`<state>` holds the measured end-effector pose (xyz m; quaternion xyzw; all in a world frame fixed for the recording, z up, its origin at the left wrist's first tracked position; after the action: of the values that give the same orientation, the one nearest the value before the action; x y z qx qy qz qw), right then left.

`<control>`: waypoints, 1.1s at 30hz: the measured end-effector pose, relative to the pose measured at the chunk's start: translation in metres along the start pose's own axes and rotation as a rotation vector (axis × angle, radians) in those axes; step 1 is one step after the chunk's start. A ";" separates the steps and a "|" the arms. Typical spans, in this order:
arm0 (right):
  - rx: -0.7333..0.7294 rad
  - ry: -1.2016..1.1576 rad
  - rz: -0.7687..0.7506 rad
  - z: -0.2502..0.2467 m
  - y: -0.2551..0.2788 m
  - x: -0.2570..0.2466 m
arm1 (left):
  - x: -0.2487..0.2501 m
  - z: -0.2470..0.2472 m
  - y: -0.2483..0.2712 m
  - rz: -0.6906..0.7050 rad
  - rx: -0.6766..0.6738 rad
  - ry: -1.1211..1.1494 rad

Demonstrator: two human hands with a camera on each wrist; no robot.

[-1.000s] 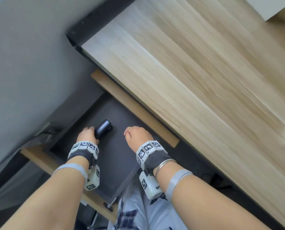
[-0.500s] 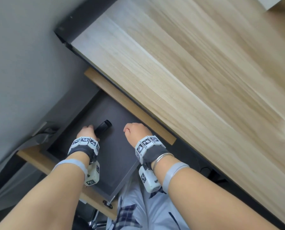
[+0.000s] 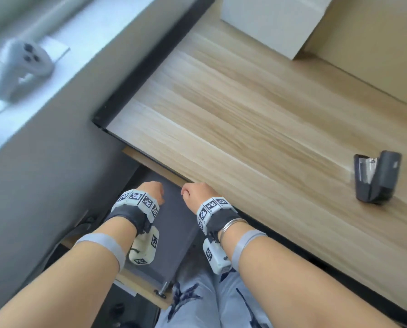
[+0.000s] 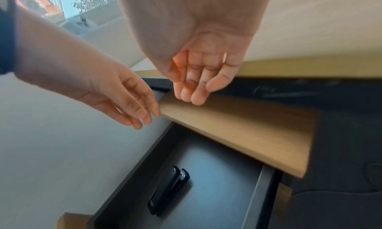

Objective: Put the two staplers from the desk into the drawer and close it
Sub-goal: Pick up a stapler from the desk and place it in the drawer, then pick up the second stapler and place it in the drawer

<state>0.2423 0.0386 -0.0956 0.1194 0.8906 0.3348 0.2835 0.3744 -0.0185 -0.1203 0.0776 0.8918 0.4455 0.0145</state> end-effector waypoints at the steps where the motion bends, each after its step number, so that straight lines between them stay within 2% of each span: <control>1: 0.018 -0.013 -0.001 -0.010 0.007 0.004 | 0.012 -0.012 0.007 0.021 0.010 -0.019; 6: 0.156 -0.077 0.031 -0.069 0.042 0.043 | 0.091 -0.058 0.035 0.161 0.059 -0.134; 11: 0.288 -0.117 0.160 -0.127 0.084 0.117 | 0.193 -0.079 0.051 0.292 0.090 -0.189; 16: 0.381 -0.154 0.349 -0.160 0.133 0.211 | 0.312 -0.067 0.071 0.443 0.091 -0.166; 23: 0.445 -0.248 0.570 -0.171 0.188 0.322 | 0.453 -0.033 0.097 0.714 0.118 -0.183; 27: 0.423 -0.291 0.643 -0.173 0.204 0.361 | 0.506 -0.009 0.102 0.802 0.128 -0.197; 33: 0.438 -0.337 0.675 -0.175 0.203 0.386 | 0.531 0.007 0.086 0.742 0.170 -0.166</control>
<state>-0.1679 0.2532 -0.0171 0.5142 0.7929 0.1877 0.2676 -0.1389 0.1188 -0.0330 0.4315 0.8326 0.3374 -0.0820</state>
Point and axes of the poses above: each hand's wrist, its own y-axis away from the middle knuckle, its own z-axis out of the palm, x = y × z, the point moved 3 cm from there along -y, towards the middle knuckle, and after that the axes turned 1 degree about -y, right-handed, at the moved point
